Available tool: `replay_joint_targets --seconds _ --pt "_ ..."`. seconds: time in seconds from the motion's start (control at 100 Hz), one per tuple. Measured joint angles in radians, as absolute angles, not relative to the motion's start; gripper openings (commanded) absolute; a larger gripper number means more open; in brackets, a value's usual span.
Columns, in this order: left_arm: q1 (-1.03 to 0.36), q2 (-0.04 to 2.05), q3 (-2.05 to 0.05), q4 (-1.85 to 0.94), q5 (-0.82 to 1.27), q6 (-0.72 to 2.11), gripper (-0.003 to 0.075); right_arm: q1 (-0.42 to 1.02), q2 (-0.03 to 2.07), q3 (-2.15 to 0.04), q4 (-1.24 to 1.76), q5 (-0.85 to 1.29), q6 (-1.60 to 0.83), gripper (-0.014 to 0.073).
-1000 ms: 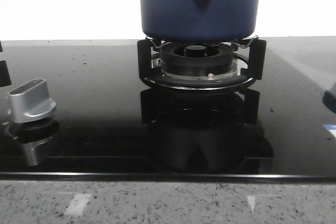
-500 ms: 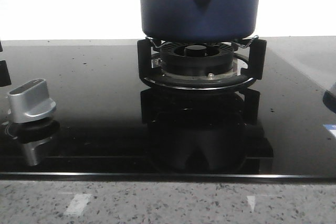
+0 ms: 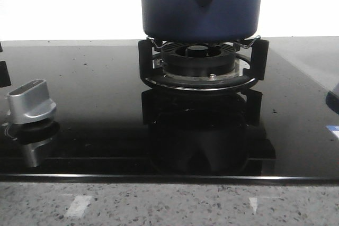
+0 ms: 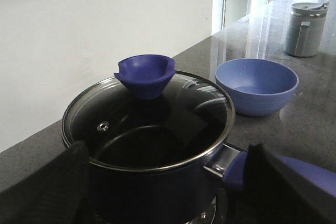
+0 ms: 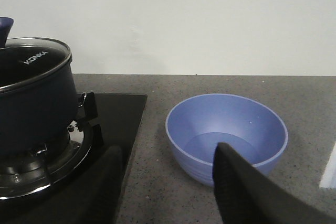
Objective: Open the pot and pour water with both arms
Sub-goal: 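Close the left gripper on the purple knob of the glass lid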
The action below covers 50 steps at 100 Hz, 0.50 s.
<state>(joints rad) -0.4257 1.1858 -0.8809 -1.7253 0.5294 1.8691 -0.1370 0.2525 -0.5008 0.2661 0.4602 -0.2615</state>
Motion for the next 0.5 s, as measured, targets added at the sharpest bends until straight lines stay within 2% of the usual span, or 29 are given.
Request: replay_joint_targets --seconds 0.5 --pt "-0.426 1.440 -1.101 -1.775 0.661 1.960 0.0545 -0.137 0.252 -0.501 0.266 0.460 -0.263 0.0357"
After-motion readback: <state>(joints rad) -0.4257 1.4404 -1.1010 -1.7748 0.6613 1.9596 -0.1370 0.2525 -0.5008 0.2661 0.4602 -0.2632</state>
